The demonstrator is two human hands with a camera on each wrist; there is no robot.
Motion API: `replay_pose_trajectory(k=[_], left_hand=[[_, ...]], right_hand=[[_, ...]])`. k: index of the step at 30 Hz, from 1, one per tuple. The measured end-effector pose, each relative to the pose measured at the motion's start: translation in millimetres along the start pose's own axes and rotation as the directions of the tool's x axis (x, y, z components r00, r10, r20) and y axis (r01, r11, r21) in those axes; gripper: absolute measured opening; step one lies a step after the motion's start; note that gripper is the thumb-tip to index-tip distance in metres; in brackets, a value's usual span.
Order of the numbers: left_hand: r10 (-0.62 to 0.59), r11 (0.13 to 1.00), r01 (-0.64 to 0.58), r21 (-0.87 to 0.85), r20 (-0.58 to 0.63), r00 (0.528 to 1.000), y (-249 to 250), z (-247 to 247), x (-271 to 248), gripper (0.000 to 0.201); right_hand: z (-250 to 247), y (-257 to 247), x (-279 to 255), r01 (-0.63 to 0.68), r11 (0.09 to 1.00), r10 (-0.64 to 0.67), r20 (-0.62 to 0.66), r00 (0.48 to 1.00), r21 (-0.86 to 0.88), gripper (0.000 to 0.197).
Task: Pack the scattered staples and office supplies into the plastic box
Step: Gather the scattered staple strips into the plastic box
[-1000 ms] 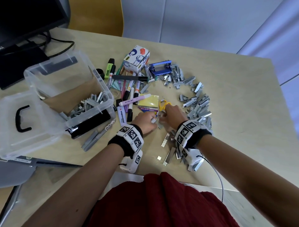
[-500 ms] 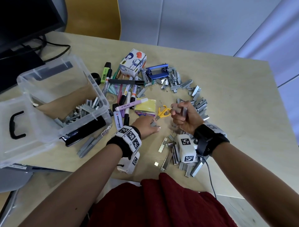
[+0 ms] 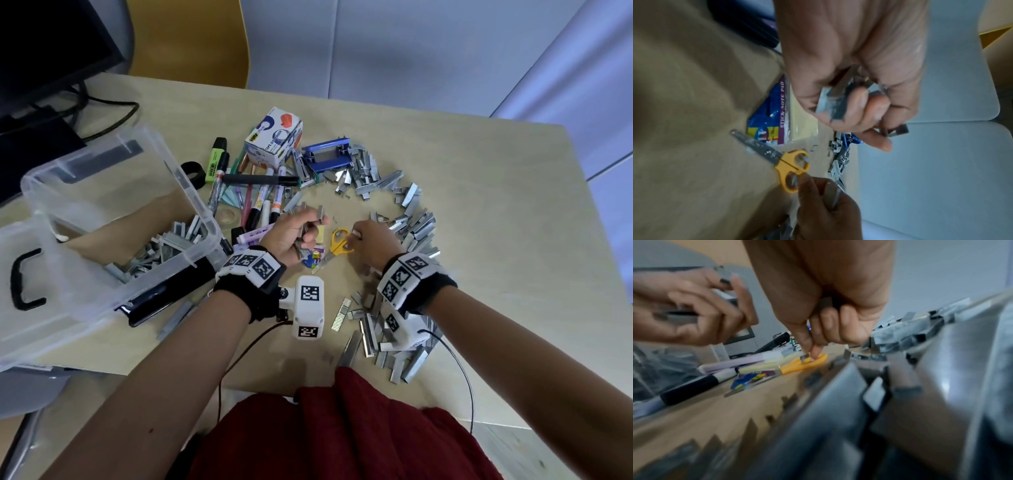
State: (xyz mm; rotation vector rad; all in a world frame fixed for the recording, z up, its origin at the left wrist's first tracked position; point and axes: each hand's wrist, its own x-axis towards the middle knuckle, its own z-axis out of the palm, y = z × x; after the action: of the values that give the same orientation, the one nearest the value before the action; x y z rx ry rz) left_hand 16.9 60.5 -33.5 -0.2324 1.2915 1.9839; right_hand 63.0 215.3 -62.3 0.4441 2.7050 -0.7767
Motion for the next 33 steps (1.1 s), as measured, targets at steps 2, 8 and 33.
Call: replay_pose_trajectory(k=[2,8,33], left_hand=[[-0.010,0.999,0.011,-0.038,0.022,1.000,1.0,1.1,3.9,0.023],[-0.074,0.991,0.076,-0.112,0.023,0.997,-2.5,0.2,13.9,0.032],[0.231,-0.216,0.014,0.976,0.037,0.972,-19.4,34.5,46.3,0.027]], right_hand=[[3.3,-0.6,-0.7,0.001,0.998,-0.002,-0.016,1.000,-0.064,0.020],[4.6,-5.8,-0.5,0.068,0.969,-0.062,0.034,0.997,-0.238,0.026],[-34.4,22.9,-4.4,-0.334,-0.131,-0.231,0.299,0.926,0.933,0.028]])
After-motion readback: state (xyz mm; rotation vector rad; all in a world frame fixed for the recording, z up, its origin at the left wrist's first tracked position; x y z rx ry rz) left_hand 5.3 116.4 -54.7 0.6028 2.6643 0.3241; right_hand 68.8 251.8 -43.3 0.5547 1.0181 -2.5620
